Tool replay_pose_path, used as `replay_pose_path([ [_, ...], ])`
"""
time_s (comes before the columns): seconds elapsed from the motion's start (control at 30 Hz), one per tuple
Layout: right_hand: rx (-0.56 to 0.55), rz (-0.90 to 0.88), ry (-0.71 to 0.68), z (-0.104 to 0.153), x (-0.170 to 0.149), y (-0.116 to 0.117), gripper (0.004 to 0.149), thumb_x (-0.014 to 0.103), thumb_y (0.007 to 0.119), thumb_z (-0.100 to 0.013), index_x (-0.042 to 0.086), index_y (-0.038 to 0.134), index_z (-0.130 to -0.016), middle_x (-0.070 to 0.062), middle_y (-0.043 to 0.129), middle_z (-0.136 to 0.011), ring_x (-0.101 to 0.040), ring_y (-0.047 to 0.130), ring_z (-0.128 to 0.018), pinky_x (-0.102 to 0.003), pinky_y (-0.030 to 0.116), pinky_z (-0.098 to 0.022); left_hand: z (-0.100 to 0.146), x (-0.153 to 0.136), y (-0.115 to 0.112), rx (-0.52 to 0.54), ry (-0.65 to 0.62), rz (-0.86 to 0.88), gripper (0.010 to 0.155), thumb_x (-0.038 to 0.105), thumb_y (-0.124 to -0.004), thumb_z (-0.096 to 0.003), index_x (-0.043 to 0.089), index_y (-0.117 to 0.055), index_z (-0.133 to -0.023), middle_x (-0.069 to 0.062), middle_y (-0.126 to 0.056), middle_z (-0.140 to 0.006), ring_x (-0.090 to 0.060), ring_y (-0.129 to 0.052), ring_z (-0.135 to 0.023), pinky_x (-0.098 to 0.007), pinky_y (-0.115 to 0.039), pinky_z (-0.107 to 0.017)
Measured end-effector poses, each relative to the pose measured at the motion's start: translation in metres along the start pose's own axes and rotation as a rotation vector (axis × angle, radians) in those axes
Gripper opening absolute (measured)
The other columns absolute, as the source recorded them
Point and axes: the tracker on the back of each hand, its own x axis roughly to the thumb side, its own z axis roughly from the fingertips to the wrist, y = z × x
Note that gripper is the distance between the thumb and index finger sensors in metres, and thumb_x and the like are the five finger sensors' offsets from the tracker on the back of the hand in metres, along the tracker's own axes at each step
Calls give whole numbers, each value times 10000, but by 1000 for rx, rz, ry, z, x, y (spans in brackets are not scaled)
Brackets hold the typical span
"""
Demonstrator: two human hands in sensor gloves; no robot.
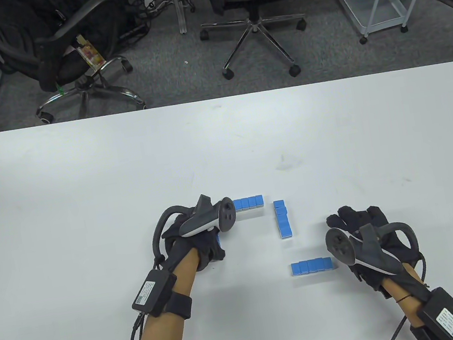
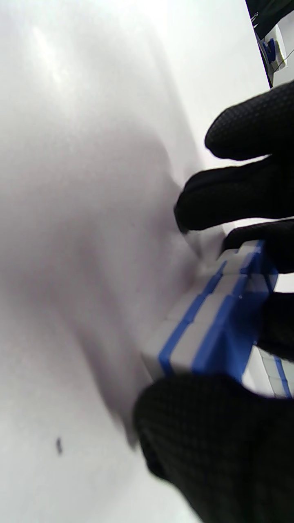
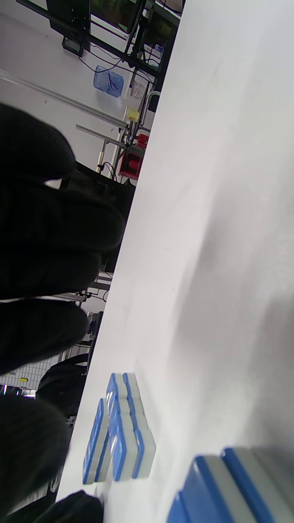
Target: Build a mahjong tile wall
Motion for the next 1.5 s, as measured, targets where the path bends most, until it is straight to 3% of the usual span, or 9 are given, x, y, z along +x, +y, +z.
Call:
replay_pose_path([
  [0.93,31,-1,-14,1,0,2,628,538,729,-309,261,703,-872,-91,749,-993,-345,878,-820,-618,613,-701,0,-5,-4,-15,-24,58,859,625,-975,-324,511,-546,-1060,78,-426,-1227,-309,-836,-920,-565,-650,-822],
  [1.5,53,-3,-15,2,0,3,628,538,728,-309,258,706,-871,-92,750,-992,-347,879,-819,-622,615,-697,15,-14,10,18,-50,111,879,659,-956,-313,520,-521,-1064,88,-359,-1234,-364,-780,-1003,-609,-641,-813],
])
